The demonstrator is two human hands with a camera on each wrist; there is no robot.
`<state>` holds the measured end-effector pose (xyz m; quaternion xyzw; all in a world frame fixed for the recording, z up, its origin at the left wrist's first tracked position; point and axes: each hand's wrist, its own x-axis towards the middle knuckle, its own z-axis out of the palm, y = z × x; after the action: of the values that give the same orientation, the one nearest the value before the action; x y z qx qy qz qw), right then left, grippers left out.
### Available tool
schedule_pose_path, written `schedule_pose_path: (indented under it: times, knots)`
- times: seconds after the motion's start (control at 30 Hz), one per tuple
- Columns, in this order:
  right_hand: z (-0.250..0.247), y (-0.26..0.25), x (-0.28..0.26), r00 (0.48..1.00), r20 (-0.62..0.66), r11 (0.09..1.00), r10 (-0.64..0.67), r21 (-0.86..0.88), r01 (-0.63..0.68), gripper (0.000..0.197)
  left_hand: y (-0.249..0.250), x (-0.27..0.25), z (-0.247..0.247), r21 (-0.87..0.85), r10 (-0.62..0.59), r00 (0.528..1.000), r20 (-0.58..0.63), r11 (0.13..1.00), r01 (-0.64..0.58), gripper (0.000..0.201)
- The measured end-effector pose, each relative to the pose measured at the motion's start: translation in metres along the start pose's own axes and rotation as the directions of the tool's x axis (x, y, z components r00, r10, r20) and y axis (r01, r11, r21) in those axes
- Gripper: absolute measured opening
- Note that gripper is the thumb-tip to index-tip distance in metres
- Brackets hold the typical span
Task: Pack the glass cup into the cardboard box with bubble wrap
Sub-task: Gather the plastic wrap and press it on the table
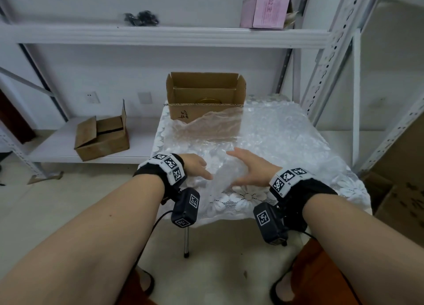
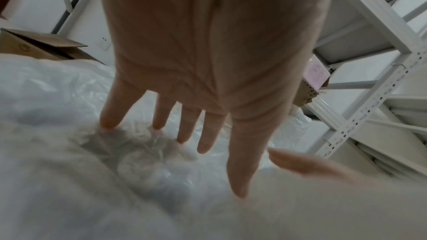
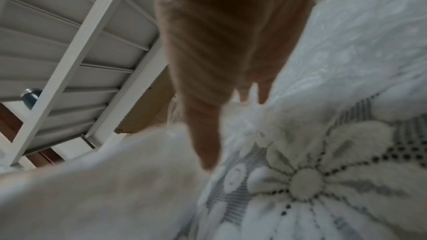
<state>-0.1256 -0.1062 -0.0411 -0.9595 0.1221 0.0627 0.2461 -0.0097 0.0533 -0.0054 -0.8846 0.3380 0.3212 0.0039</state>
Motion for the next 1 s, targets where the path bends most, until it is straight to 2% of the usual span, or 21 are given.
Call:
schedule_pose_path:
  times: [0.07, 0.13, 0.2, 0.27, 0.37, 0.47, 0.53, 0.57, 0.67, 0.73, 0.8, 0.87, 0.9, 0.93, 1.0]
  knots:
    - [0.001, -0.004, -0.001, 0.968, -0.248, 0.99, -0.038, 0.121, 0.07, 0.069, -0.001, -0.002, -0.002, -0.031, 0.019, 1.0, -0.01, 0.999, -0.019, 0.06]
    - [0.002, -0.009, 0.0, 0.932, -0.358, 0.994, -0.055, 0.072, 0.086, 0.06, -0.003, -0.008, -0.004, -0.113, 0.022, 1.0, -0.006, 0.993, -0.023, 0.063]
    - [0.004, -0.01, 0.004, 0.937, -0.347, 0.995, -0.036, 0.07, 0.065, 0.05, -0.009, -0.009, -0.004, -0.24, 0.025, 1.0, 0.002, 0.971, -0.024, 0.069]
    - [0.004, -0.002, 0.013, 0.924, -0.373, 0.97, 0.088, 0.242, 0.005, 0.04, -0.021, -0.009, -0.003, -0.431, 0.024, 0.999, 0.023, 0.902, -0.012, 0.078]
    - [0.002, 0.012, 0.021, 0.884, -0.34, 0.793, 0.321, 0.607, -0.054, 0.011, -0.04, -0.01, -0.002, -0.604, 0.034, 0.998, 0.045, 0.797, 0.0, 0.086]
    - [-0.004, 0.016, 0.024, 0.873, -0.248, 0.642, 0.42, 0.761, -0.093, 0.036, -0.056, -0.015, -0.003, -0.714, 0.062, 0.998, -0.001, 0.699, -0.045, 0.11]
    - [-0.008, 0.013, 0.024, 0.854, -0.236, 0.596, 0.464, 0.796, -0.104, 0.044, -0.068, -0.02, -0.004, -0.808, 0.054, 0.997, -0.05, 0.585, -0.072, 0.116]
    - [-0.008, 0.012, 0.028, 0.835, -0.239, 0.574, 0.495, 0.812, -0.108, 0.043, -0.074, -0.021, -0.002, -0.868, 0.055, 0.996, -0.063, 0.49, -0.082, 0.115]
    - [-0.008, 0.01, 0.034, 0.76, -0.254, 0.529, 0.598, 0.837, -0.137, 0.038, -0.087, -0.027, 0.002, -0.986, 0.213, 0.972, -0.094, 0.119, -0.121, 0.117]
    - [-0.008, 0.01, 0.039, 0.711, -0.261, 0.516, 0.653, 0.84, -0.166, 0.036, -0.091, -0.023, 0.005, -0.991, 0.248, 0.96, -0.131, -0.005, -0.134, 0.118]
    - [-0.01, 0.01, 0.04, 0.684, -0.248, 0.5, 0.686, 0.843, -0.196, 0.031, -0.095, -0.015, 0.006, -0.981, 0.191, 0.965, -0.178, -0.105, -0.16, 0.117]
    - [-0.01, 0.013, 0.043, 0.721, -0.219, 0.53, 0.658, 0.815, -0.236, 0.026, -0.095, -0.008, 0.006, -0.955, 0.12, 0.965, -0.231, -0.215, -0.202, 0.115]
    - [-0.009, 0.015, 0.044, 0.732, -0.223, 0.548, 0.644, 0.801, -0.239, 0.026, -0.093, -0.005, 0.006, -0.948, 0.091, 0.966, -0.24, -0.237, -0.213, 0.113]
    - [-0.008, 0.015, 0.043, 0.718, -0.247, 0.556, 0.65, 0.8, -0.228, 0.027, -0.089, -0.004, 0.006, -0.952, 0.058, 0.97, -0.237, -0.212, -0.22, 0.108]
    - [-0.006, 0.015, 0.041, 0.654, -0.318, 0.549, 0.687, 0.816, -0.18, 0.021, -0.081, 0.002, 0.008, -0.972, -0.007, 0.973, -0.232, -0.04, -0.232, 0.089]
